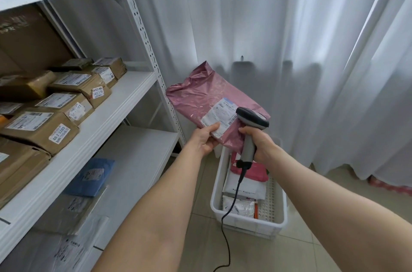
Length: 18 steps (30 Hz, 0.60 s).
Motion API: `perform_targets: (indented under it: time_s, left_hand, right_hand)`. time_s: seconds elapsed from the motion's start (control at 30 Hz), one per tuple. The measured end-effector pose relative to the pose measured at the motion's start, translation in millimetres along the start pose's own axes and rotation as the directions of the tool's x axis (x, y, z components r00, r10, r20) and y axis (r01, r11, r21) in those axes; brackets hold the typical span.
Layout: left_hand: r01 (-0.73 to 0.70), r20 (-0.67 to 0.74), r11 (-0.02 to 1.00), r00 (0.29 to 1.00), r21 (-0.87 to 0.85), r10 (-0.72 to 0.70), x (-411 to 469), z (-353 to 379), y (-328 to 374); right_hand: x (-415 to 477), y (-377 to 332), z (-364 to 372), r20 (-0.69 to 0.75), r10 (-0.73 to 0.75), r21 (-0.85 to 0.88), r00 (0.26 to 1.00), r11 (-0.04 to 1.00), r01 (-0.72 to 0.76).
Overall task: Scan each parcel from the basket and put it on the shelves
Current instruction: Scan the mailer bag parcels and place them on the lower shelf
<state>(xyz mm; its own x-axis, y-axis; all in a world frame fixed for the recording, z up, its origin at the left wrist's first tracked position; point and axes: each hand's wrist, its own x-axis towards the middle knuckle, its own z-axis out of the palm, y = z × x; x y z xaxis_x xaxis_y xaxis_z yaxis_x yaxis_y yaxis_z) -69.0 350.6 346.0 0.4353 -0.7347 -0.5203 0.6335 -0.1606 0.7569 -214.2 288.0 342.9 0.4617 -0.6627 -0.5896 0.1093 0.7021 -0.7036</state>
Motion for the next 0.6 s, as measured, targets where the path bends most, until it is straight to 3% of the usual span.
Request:
perform_targets:
  time_s: [0.23, 0.47, 0.6]
  left_hand:
    - [0.014, 0.038, 1.000, 0.999, 0.001, -0.014, -1.4, 6.1, 1.2]
    - [-0.018, -0.093, 0.993, 0.996, -0.113, 0.008, 9.3, 5.8, 7.7]
    - [-0.053, -0.158, 0.992, 0.987, -0.112, 0.035, 14.5, 6.3, 6.7]
  right_hand:
    - [5.1, -11.3, 0.9, -0.149, -0.119, -0.116, 0.982, 0.988, 0.102]
    - [10.7, -15.3, -6.1, -0.153, -0.225, -0.306, 0.962, 0.937, 0.170]
    - [11.7, -16.3, -8.3, -0.151, -0.211, -0.325, 0.966, 0.933, 0.153]
